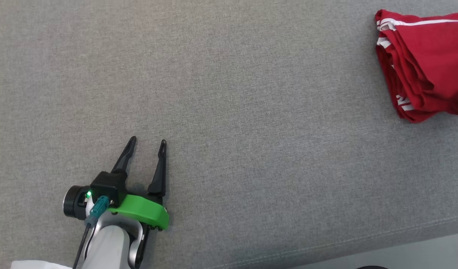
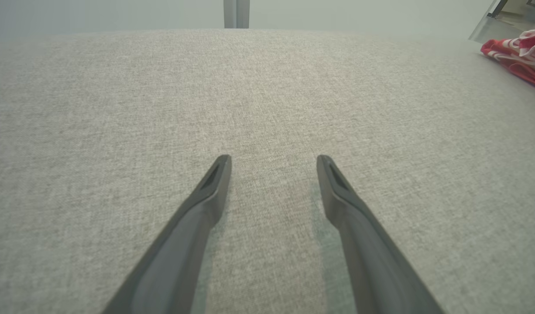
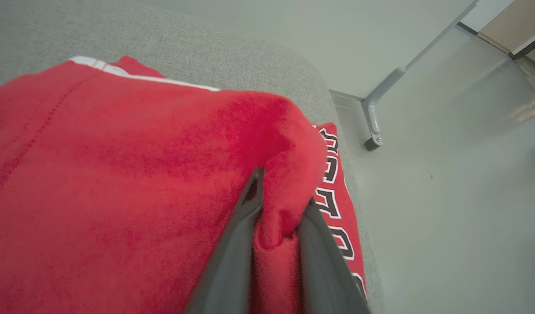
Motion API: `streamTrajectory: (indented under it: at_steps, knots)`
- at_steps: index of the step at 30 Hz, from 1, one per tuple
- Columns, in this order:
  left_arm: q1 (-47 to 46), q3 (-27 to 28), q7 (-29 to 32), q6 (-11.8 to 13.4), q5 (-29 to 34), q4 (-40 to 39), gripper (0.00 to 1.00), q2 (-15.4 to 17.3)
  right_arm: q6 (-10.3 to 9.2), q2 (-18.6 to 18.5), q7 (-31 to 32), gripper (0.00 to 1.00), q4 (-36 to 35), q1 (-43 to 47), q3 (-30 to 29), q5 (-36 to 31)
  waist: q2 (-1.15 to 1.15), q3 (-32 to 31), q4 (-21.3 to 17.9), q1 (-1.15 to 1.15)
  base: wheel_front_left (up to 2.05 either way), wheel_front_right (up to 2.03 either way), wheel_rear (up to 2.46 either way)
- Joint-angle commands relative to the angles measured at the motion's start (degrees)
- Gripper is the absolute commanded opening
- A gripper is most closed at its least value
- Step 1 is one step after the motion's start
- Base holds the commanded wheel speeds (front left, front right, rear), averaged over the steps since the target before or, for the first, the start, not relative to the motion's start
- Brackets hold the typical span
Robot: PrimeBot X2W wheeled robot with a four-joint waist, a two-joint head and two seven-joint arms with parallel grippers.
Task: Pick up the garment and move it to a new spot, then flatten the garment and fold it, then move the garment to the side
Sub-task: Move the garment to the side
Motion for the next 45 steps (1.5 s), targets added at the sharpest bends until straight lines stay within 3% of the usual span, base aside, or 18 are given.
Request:
streamTrajectory:
  at_steps: [1,7,14,16,20,30,45]
  knots:
    - [-0.73,0.34,0.02,-0.24,0.31,-0.2,1.0,0.29,-0.13,-0.38,-2.2,1.0,2.74,-1.79,-0.95,-2.28,0.0,0.9,0.82,0.0,0.0,0.0,0.0]
    - [-0.92,0.35,0.03,-0.27,-0.08,0.22,1.0,0.28,-0.13,1.05,-5.15,1.0,9.68,-5.17,-9.89,-7.68,0.0,-0.19,0.42,0.0,0.0,0.0,0.0]
    - [0.89,1.39,0.03,0.31,-1.12,0.43,1.0,0.28,-0.13,6.62,-5.07,1.0,-5.09,4.57,-24.72,-15.59,0.0,-4.22,-0.42,0.0,0.0,0.0,0.0]
    - [1.28,1.58,0.03,0.43,-1.15,0.55,1.0,0.28,-0.13,8.32,-5.06,1.0,-6.91,6.61,-26.43,-16.86,0.0,-4.95,-0.49,0.0,0.0,0.0,0.0]
    - [2.72,2.72,0.03,0.87,-1.93,0.91,1.0,0.29,-0.13,14.52,-5.07,1.0,-14.7,13.97,-32.07,-21.04,0.0,-7.93,-0.63,0.0,0.0,0.0,0.0]
    - [6.7,4.5,0.03,1.98,-3.99,0.9,1.0,0.28,-0.13,25.3,-5.08,1.0,-25.24,28.14,-34.02,-26.64,0.0,-13.51,0.66,0.0,0.0,0.0,0.0]
    - [12.15,8.61,0.03,3.35,-4.92,1.23,1.0,0.28,-0.13,31.71,-5.08,1.0,-31.07,40.71,-33.14,-28.22,0.0,-20.63,1.76,0.0,0.0,0.0,0.0]
